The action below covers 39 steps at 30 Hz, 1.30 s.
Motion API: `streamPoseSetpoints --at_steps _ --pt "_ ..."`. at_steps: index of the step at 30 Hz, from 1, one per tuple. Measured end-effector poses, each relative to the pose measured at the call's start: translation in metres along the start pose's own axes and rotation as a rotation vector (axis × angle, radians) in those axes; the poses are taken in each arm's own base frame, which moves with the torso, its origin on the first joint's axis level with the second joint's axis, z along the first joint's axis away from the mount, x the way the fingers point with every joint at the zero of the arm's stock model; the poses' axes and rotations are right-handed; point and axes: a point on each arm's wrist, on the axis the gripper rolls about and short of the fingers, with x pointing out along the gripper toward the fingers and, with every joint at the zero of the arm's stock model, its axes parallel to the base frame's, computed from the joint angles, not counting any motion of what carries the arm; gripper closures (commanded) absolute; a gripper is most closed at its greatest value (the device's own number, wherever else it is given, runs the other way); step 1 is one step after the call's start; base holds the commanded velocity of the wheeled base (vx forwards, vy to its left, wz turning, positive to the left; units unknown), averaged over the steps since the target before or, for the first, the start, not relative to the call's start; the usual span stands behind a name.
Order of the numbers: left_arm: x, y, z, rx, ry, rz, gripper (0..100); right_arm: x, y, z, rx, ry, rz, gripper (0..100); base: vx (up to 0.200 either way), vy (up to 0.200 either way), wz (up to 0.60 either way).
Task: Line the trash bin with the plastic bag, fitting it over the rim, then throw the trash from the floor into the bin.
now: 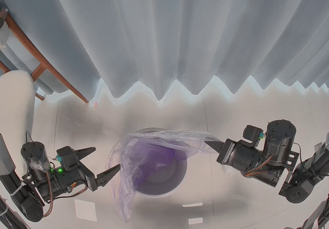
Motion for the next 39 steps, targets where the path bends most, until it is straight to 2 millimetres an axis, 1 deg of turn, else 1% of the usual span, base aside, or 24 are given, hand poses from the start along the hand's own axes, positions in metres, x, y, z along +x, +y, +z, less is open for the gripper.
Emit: streamPoseSetpoints --at_steps 3,6,11,15,16,22,27,32,35,39 --pt "0.006 -0.008 -0.004 0.006 0.021 -0.026 0 0.000 0.000 0.000 0.000 0.000 0.002 100 0.000 0.000 0.00" --pt "0.010 -0.013 -0.008 0.009 0.042 -0.011 0 -0.001 0.001 0.000 -0.001 -0.001 0.004 100 0.000 0.000 0.00" --pt "0.017 -0.014 -0.016 0.004 0.086 0.028 0 -0.003 0.003 0.001 -0.001 -0.005 0.011 100 0.000 0.000 0.00" --pt "0.023 -0.013 -0.019 0.001 0.099 0.031 0 -0.003 0.004 0.002 -0.002 -0.008 0.014 100 0.000 0.000 0.00" --pt "0.024 -0.013 -0.020 0.000 0.102 0.029 100 -0.004 0.004 0.002 -0.004 -0.008 0.015 100 0.000 0.000 0.00" --pt "0.032 -0.015 -0.026 -0.013 0.130 0.005 100 -0.006 0.006 0.004 -0.009 -0.016 0.022 100 0.000 0.000 0.00" --pt "0.038 -0.021 -0.027 -0.045 0.130 -0.032 100 -0.008 0.008 0.007 -0.009 -0.027 0.033 100 0.000 0.000 0.00" --pt "0.035 -0.027 -0.017 -0.172 0.091 -0.060 100 -0.014 0.011 0.010 -0.007 -0.011 0.075 100 0.000 0.000 0.00" --pt "0.030 -0.034 -0.007 -0.265 0.063 -0.121 100 -0.023 0.016 0.013 -0.007 0.018 0.136 100 0.000 0.000 0.00" --pt "0.028 -0.040 0.001 -0.313 0.064 -0.176 100 -0.035 0.020 0.011 -0.007 0.104 0.164 100 0.000 0.000 0.00"
